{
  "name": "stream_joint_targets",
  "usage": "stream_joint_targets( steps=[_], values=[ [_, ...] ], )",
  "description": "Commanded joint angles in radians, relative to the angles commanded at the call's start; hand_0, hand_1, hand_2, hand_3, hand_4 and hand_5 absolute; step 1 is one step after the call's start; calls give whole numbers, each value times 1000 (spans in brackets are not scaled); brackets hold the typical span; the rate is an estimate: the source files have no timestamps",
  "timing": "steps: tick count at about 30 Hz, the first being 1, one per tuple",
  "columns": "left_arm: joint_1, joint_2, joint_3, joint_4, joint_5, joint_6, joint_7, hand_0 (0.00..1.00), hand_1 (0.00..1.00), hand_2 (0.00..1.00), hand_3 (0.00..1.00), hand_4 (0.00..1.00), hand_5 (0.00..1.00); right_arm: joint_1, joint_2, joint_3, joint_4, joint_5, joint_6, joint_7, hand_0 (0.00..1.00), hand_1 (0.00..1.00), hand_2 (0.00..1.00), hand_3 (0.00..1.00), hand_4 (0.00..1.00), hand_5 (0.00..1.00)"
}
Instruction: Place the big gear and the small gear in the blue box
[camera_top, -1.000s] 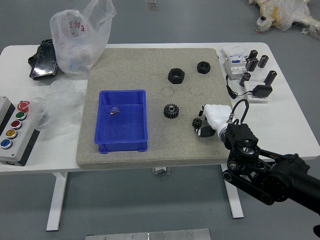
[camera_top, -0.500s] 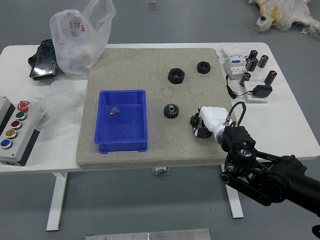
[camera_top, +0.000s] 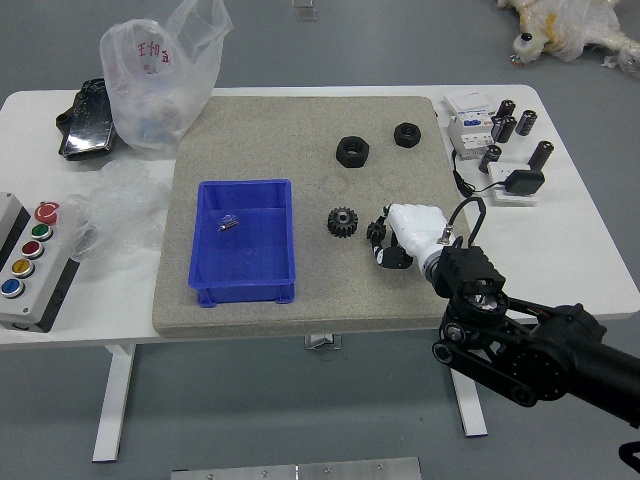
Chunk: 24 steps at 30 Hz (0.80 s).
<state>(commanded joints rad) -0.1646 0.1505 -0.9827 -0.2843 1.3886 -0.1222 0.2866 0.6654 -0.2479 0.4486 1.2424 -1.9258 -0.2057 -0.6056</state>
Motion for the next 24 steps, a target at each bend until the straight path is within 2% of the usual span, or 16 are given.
stream_joint_targets(
  steps=[5, 6, 11, 12, 17, 18, 24],
  values=[
    [-1, 0, 0, -1, 2, -1, 0, 710, 539, 548, 682, 702, 527, 75, 48, -36, 57, -5, 1, -5, 200, 404, 378, 507, 482, 310],
    [-1, 0, 0, -1, 3, -2, 0, 711, 539, 549, 683, 699, 527, 91, 61, -46, 66, -7, 0, -6, 208, 413, 406, 520, 487, 309],
    [-1, 0, -5, -2, 8, -4, 3, 711, 539, 549, 683, 699, 527, 154, 125, -96, 80, -28, -10, 0, 208, 413, 406, 520, 487, 309],
    [0, 1, -7, -2, 11, -5, 4, 711, 539, 549, 686, 705, 534, 167, 140, -109, 78, -33, -11, 4, 384, 661, 719, 690, 622, 388],
    [0, 2, -15, -3, 21, -7, 8, 711, 539, 549, 686, 705, 534, 196, 188, -147, 66, -51, -17, 20, 384, 661, 719, 690, 622, 388],
    [0, 1, -15, -3, 22, -8, 8, 711, 539, 550, 687, 708, 538, 197, 193, -151, 64, -53, -18, 21, 495, 808, 856, 830, 737, 434],
    [-1, -1, -16, -5, 23, -10, 11, 711, 539, 550, 687, 708, 538, 196, 210, -174, 44, -62, -14, 20, 495, 808, 856, 830, 737, 434]
  ],
)
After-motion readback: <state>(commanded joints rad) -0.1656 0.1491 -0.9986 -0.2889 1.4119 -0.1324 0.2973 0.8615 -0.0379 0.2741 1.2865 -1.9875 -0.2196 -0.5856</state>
